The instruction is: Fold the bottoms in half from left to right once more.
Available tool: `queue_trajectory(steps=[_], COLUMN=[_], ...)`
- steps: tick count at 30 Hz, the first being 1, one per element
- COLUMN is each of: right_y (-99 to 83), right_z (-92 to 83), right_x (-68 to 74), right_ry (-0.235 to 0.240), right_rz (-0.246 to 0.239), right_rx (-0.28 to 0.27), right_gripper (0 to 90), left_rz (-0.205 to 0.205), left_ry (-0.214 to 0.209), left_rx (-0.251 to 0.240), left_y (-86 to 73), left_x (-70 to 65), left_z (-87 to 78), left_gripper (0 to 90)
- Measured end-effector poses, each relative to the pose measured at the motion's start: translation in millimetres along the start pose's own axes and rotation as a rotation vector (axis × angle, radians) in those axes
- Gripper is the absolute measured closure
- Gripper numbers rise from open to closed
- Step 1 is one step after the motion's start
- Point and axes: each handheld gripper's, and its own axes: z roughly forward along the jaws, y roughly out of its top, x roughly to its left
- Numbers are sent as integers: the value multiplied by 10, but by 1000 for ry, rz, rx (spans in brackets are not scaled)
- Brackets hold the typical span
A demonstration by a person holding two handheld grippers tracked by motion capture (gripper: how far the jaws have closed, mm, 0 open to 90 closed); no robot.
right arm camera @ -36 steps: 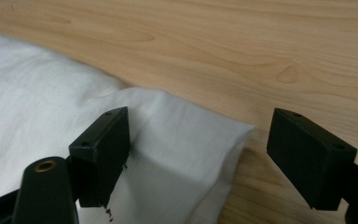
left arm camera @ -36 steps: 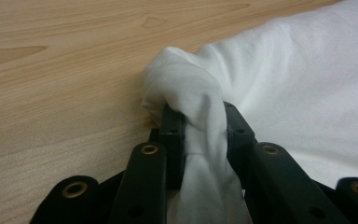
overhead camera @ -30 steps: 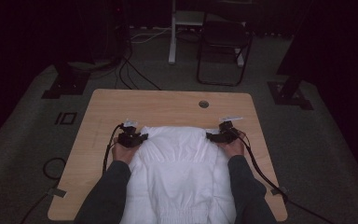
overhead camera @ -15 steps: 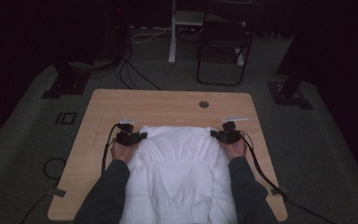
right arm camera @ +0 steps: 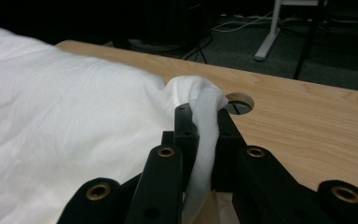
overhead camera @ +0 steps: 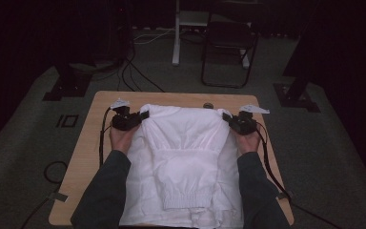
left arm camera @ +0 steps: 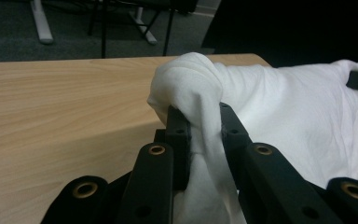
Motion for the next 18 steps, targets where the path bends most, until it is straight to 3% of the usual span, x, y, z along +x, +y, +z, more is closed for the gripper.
queue_trajectory(steps=[5, 10, 14, 18], right_y=[-156, -375, -615, -890], right_z=[-214, -453, -617, -721], right_x=[42, 186, 301, 412], right_ry=[58, 104, 140, 144], right_rz=[-15, -38, -27, -38], right_rx=[-16, -1, 24, 91], right_gripper=[839, 839, 838, 837], left_rz=[1, 38, 52, 62], left_ry=[-54, -88, -120, -139], left_rx=[-6, 10, 53, 135], left_y=[-173, -412, -704, -1021], left_x=[-45, -150, -252, -356], left_z=[-151, -382, -574, -670], left_gripper=[794, 790, 788, 782])
